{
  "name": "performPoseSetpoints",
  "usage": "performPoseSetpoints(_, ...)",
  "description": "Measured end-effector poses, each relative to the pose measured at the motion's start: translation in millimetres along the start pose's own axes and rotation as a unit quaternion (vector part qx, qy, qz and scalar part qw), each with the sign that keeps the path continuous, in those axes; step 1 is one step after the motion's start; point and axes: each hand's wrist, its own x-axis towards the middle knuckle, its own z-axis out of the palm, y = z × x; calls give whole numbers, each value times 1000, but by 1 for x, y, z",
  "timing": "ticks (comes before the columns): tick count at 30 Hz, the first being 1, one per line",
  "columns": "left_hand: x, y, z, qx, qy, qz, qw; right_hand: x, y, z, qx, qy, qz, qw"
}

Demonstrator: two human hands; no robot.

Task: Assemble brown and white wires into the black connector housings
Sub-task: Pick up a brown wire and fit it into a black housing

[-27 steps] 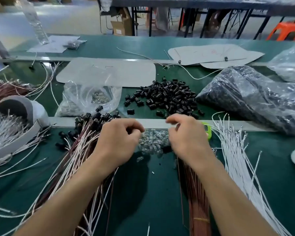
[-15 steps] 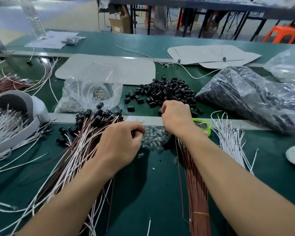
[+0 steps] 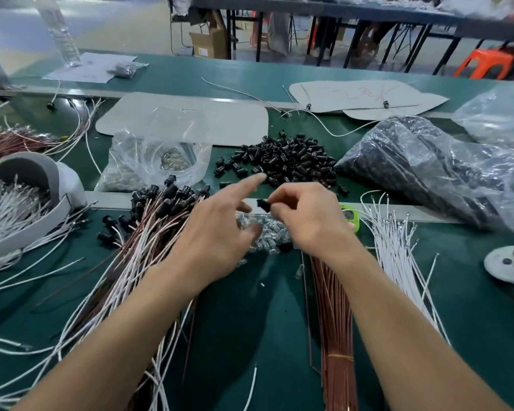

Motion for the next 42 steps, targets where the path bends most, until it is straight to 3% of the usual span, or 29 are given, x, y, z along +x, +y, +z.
performPoseSetpoints(2,-7,6,5,4,-2,45,999,-19,-1,-1,76,-47,25,996)
performPoseSetpoints(5,-22,9,10,59,31,77,995,-37,-2,-5,72,2,46,996)
performPoseSetpoints(8,-28,5,10,94,11,16,995,-57,0,-18,-186,63,74,978)
performPoseSetpoints(10,-26,2,8,96,-21,-30,995,-71,-2,-23,-336,11,112,935)
performPoseSetpoints(12,-26,-1,6,59,-40,-48,996,-83,-2,-20,-386,-48,128,912)
performPoseSetpoints(18,-42,-11,1,17,-85,-52,995,-90,5,-13,-369,-48,114,921)
performPoseSetpoints(21,-33,-5,12,-9,-74,-99,992,-86,5,-12,-366,-34,119,922)
performPoseSetpoints(23,-24,3,25,-86,-79,-149,982,-83,2,-11,-362,-6,116,925)
performPoseSetpoints(28,-17,5,45,-215,8,-175,961,-81,-3,1,-386,-36,124,914)
performPoseSetpoints(32,-24,-2,47,-215,45,-154,963,-73,-2,5,-397,-50,125,908)
performPoseSetpoints(38,-33,1,48,-190,67,-147,968,-66,12,2,-288,-8,140,947)
performPoseSetpoints(42,-36,1,48,-158,80,-135,975,-58,33,-10,3,121,117,986)
